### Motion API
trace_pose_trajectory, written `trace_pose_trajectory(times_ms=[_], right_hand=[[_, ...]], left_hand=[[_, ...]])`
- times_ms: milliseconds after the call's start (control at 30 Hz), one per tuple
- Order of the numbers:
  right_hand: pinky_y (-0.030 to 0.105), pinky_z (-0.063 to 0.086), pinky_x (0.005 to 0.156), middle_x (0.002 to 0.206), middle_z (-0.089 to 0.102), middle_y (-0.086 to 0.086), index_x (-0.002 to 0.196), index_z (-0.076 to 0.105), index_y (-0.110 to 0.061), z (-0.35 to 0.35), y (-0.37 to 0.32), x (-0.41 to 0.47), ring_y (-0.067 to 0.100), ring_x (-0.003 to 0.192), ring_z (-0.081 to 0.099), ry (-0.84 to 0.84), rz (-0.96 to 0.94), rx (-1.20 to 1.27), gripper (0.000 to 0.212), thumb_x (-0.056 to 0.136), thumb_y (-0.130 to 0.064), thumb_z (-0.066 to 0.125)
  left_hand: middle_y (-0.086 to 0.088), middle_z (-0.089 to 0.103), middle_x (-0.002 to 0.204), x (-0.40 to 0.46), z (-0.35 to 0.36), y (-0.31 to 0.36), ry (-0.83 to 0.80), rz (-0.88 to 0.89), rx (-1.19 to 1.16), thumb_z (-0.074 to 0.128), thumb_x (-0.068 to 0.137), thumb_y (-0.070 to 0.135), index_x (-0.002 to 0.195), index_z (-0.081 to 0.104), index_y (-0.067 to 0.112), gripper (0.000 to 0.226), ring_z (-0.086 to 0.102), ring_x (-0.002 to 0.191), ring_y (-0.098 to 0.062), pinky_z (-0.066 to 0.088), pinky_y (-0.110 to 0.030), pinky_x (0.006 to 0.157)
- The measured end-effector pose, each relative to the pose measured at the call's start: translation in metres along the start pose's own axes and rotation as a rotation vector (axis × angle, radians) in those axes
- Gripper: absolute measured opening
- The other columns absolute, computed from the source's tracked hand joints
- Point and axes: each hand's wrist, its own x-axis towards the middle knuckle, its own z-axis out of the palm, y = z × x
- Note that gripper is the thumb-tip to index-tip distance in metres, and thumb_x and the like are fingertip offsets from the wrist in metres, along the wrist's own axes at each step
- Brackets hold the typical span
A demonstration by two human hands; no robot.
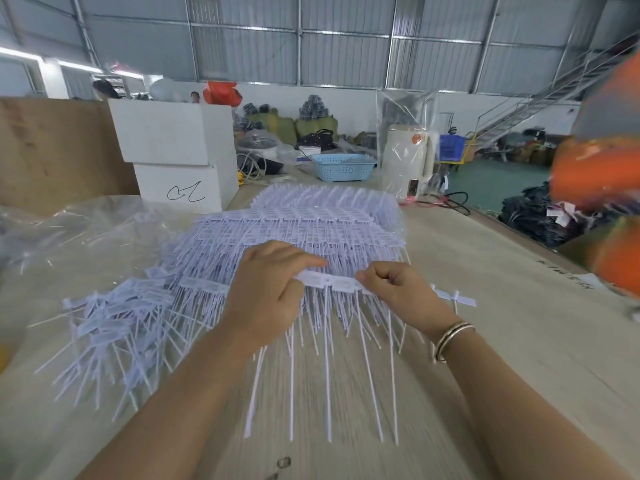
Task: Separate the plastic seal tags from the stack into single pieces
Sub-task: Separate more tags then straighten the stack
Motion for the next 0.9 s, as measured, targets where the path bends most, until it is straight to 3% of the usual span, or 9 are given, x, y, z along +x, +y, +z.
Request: trace_pose_trajectory(times_ms=[133, 233, 300, 367, 433, 633, 900], right_hand=[[0.021, 0.024, 0.051, 0.053, 0.029, -0.011, 0.058, 0.039, -0.018, 0.011, -0.007, 0.000, 0.005, 0.050, 0.026, -0.072, -0.057, -0.046, 0.040, 0.095, -0.018, 0.054], [0.024, 0.026, 0.054, 0.056, 0.032, -0.005, 0.063, 0.044, -0.009, 0.014, -0.011, -0.001, 0.007, 0.053, 0.029, -0.147, -0.039, -0.033, 0.035, 0.097, -0.014, 0.049], [0.027, 0.033, 0.061, 0.065, 0.040, 0.004, 0.073, 0.050, 0.002, 0.010, -0.012, -0.003, 0.011, 0.062, 0.038, -0.212, -0.009, 0.029, 0.032, 0.098, -0.016, 0.047], [0.031, 0.040, 0.072, 0.077, 0.048, 0.007, 0.083, 0.058, 0.003, 0.005, -0.014, -0.005, 0.016, 0.074, 0.046, -0.282, 0.002, 0.093, 0.025, 0.097, -0.016, 0.049], [0.023, 0.037, 0.065, 0.075, 0.049, 0.001, 0.085, 0.063, -0.004, 0.004, -0.018, -0.006, 0.015, 0.070, 0.044, -0.319, -0.020, 0.089, 0.017, 0.094, -0.017, 0.055], [0.026, 0.027, 0.057, 0.061, 0.039, 0.000, 0.076, 0.060, -0.007, 0.011, -0.017, -0.005, 0.015, 0.058, 0.033, -0.209, -0.082, 0.120, 0.017, 0.089, -0.018, 0.062], [0.021, 0.031, 0.054, 0.058, 0.046, -0.005, 0.076, 0.063, -0.015, 0.019, -0.016, -0.005, 0.010, 0.053, 0.038, -0.042, -0.157, 0.149, 0.016, 0.091, -0.012, 0.060]], left_hand=[[0.009, 0.069, 0.105, 0.002, 0.006, 0.025, -0.146, 0.057, 0.283, 0.027, 0.090, 0.035, 0.116, 0.064, 0.025, 0.046, 0.060, 0.100, -0.015, 0.030, -0.034, 0.092], [0.008, 0.067, 0.087, 0.005, 0.015, 0.029, -0.249, 0.020, 0.314, 0.023, 0.098, 0.040, 0.108, 0.059, 0.030, 0.038, 0.059, 0.085, -0.014, 0.032, -0.032, 0.087], [0.006, 0.057, 0.067, 0.005, 0.015, 0.023, -0.269, -0.045, 0.249, 0.032, 0.100, 0.040, 0.095, 0.060, 0.027, 0.032, 0.057, 0.071, -0.017, 0.038, -0.032, 0.081], [0.006, 0.048, 0.054, 0.003, 0.013, 0.019, -0.287, -0.139, 0.148, 0.039, 0.097, 0.042, 0.087, 0.062, 0.023, 0.031, 0.052, 0.056, -0.012, 0.035, -0.026, 0.059], [0.009, 0.049, 0.048, 0.003, 0.012, 0.017, -0.318, -0.254, -0.030, 0.046, 0.095, 0.042, 0.085, 0.065, 0.025, 0.027, 0.045, 0.046, -0.005, 0.028, -0.025, 0.048], [0.016, 0.044, 0.041, 0.007, 0.012, 0.012, -0.316, -0.397, -0.384, 0.054, 0.095, 0.029, 0.072, 0.063, 0.032, 0.025, 0.038, 0.039, -0.002, 0.027, -0.014, 0.043], [0.012, 0.040, 0.048, 0.012, 0.012, 0.012, -0.259, -0.413, -0.492, 0.053, 0.096, 0.026, 0.071, 0.063, 0.026, 0.026, 0.036, 0.046, -0.005, 0.027, -0.023, 0.051]])
